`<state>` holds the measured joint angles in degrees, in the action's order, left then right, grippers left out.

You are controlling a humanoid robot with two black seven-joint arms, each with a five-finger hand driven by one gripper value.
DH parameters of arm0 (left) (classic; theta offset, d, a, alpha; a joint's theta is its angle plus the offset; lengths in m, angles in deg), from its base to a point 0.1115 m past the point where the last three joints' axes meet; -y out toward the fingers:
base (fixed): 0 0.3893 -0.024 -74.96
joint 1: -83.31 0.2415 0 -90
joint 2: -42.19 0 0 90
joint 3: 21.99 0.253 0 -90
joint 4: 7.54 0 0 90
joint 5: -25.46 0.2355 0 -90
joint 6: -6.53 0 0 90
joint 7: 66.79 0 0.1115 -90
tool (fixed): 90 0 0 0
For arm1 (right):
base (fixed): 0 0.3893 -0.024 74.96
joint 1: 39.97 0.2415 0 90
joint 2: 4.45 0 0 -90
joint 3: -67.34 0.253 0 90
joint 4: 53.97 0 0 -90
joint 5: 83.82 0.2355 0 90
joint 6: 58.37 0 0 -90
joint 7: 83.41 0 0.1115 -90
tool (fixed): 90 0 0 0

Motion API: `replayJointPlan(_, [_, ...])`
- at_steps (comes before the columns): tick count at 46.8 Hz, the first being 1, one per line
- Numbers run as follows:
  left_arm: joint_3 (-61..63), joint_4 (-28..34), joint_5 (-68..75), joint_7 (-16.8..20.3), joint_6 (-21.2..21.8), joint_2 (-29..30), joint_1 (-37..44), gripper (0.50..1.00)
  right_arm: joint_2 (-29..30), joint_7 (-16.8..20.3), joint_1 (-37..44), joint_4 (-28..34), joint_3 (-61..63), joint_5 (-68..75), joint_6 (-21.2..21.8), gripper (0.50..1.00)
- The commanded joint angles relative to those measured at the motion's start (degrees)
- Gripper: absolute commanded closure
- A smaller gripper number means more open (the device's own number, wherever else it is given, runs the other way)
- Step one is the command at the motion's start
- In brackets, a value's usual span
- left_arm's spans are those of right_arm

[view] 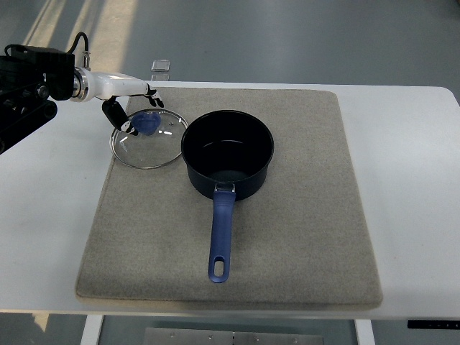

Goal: Open pot lid and place left with left hand

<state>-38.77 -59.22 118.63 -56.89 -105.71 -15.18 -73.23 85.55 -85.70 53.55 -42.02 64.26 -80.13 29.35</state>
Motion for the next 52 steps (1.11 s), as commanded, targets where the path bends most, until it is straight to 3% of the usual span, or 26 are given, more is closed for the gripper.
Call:
replayJointPlan(1, [-0.01,0.00,-1.32,0.11,-0.09,0.15,-0.09,0.510,0.00,0.00,0.00,0.00,-0.09,0.00,-0.01,0.585])
replayJointPlan(8, [-0.18,0.26,-11.32,0.11,0.08,0.59,-0.53,0.506,0.00,0.00,0.00,0.00,0.00,0.00,-0.01,0.585])
replayJointPlan(24, [-0.09,8.61,-60.19,0.11,2.46,-0.20,0.18,0.506,0.00,0.00,0.00,0.00,0.00,0.00,-0.01,0.585])
replayJointPlan(37, [-0.18,11.78,-80.50,0.03,1.76,-0.55,2.99,0.506,0.00,0.00,0.00,0.00,0.00,0.00,-0.01,0.585])
replayJointPlan(42, [-0.18,11.60,-89.46,0.03,-0.87,-0.37,4.57,0.506,0.00,0.00,0.00,0.00,0.00,0.00,-0.01,0.585])
replayJointPlan(52, [-0.62,14.67,-100.21,-0.85,-12.77,-0.28,7.82,0.508,0.00,0.00,0.00,0.00,-0.09,0.00,-0.01,0.585])
